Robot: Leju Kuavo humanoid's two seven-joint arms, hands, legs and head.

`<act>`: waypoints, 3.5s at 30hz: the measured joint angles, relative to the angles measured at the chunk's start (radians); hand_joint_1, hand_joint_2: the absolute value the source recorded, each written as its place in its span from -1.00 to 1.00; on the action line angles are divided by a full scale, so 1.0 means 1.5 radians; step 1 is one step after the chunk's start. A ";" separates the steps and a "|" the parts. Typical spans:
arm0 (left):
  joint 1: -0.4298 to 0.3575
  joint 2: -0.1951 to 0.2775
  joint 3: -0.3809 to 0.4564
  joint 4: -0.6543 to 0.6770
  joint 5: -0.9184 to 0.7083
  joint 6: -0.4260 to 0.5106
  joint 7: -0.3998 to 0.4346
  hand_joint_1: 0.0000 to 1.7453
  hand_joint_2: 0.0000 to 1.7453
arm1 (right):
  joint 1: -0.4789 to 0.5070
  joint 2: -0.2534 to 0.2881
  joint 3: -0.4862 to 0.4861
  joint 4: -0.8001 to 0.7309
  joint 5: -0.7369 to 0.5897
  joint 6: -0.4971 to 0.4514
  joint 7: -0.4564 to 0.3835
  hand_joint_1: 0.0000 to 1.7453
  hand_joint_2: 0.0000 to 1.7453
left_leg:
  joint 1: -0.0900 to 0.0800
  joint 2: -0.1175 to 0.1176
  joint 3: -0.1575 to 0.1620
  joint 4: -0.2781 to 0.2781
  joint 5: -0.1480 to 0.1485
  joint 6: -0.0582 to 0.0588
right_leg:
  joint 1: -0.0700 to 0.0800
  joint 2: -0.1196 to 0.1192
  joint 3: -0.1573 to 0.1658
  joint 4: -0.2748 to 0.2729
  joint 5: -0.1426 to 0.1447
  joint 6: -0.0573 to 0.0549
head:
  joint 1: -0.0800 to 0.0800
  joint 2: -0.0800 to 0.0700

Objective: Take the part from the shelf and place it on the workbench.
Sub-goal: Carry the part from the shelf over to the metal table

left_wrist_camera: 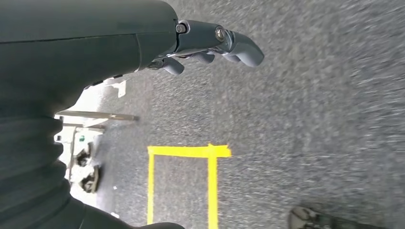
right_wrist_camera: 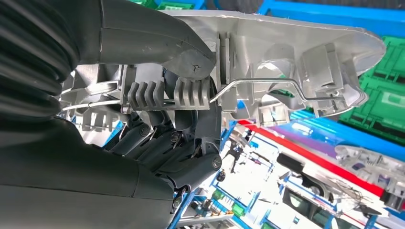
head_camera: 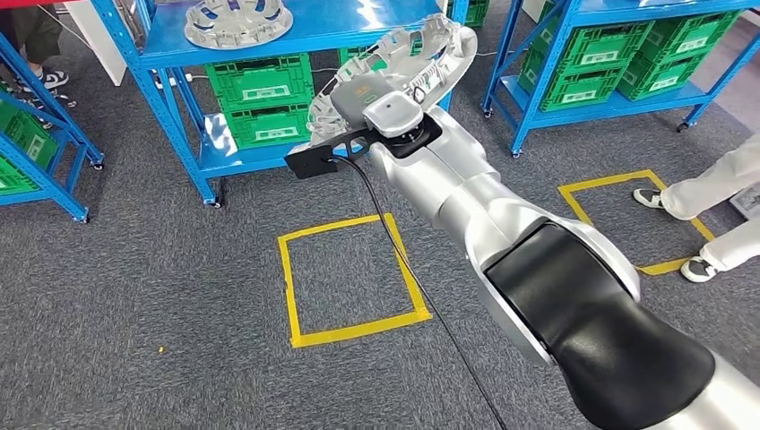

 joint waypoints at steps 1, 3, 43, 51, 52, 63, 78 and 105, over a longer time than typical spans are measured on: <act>0.000 0.000 0.000 0.000 0.000 0.000 0.002 -1.00 1.00 | 0.000 0.000 0.000 0.000 0.001 0.000 0.000 0.98 1.00 | 0.001 0.000 -0.010 0.001 0.007 -0.002 | -0.001 0.000 0.013 0.001 0.019 0.001 | 0.000 0.000; 0.000 0.000 0.000 0.000 0.000 0.000 0.004 -1.00 1.00 | 0.000 0.001 0.001 0.000 0.002 -0.001 0.000 0.98 1.00 | 0.003 -0.002 -0.028 0.005 0.020 -0.008 | -0.003 0.003 0.076 -0.063 0.041 0.000 | 0.000 0.000; 0.008 0.010 -0.005 0.001 -0.019 -0.031 -0.008 -1.00 1.00 | -0.003 -0.018 0.011 -0.002 -0.006 -0.012 0.025 0.98 1.00 | 0.001 -0.015 -0.071 0.120 -0.046 -0.041 | -0.002 -0.005 0.130 -0.201 0.040 -0.038 | -0.007 0.000; -0.015 0.008 -0.006 0.001 -0.020 -0.032 -0.005 -1.00 1.00 | 0.005 -0.045 0.011 -0.002 -0.023 -0.036 0.016 0.98 1.00 | -0.004 0.047 -0.008 0.026 -0.002 -0.034 | 0.006 -0.068 0.124 -0.190 0.034 -0.026 | -0.007 0.000; -0.026 0.005 -0.007 0.002 -0.022 -0.032 0.004 -1.00 1.00 | 0.005 -0.047 0.011 -0.002 -0.026 -0.038 0.010 0.98 1.00 | -0.007 0.048 -0.009 0.021 -0.004 -0.028 | 0.009 -0.076 0.123 -0.189 0.034 -0.024 | -0.007 0.000; -0.064 0.018 -0.027 0.000 -0.033 -0.037 0.009 -1.00 1.00 | 0.032 -0.070 0.011 -0.002 -0.055 -0.034 -0.038 0.98 1.00 | -0.003 -0.054 -0.022 0.019 0.013 -0.002 | 0.002 0.006 0.058 -0.053 -0.013 -0.015 | -0.005 0.000; -0.050 0.024 -0.033 0.001 -0.032 -0.040 0.011 -1.00 1.00 | 0.041 -0.067 0.011 -0.005 -0.065 -0.041 -0.023 0.98 1.00 | 0.003 0.001 -0.090 0.151 -0.030 -0.042 | -0.001 -0.041 0.117 -0.189 0.040 -0.036 | -0.013 0.000; -0.077 0.017 -0.037 0.001 -0.033 -0.047 0.039 -1.00 1.00 | 0.017 -0.101 0.010 -0.013 -0.085 -0.053 -0.018 0.98 1.00 | -0.002 -0.029 -0.090 0.114 -0.023 -0.035 | -0.001 0.000 0.128 -0.208 0.052 -0.037 | -0.013 0.000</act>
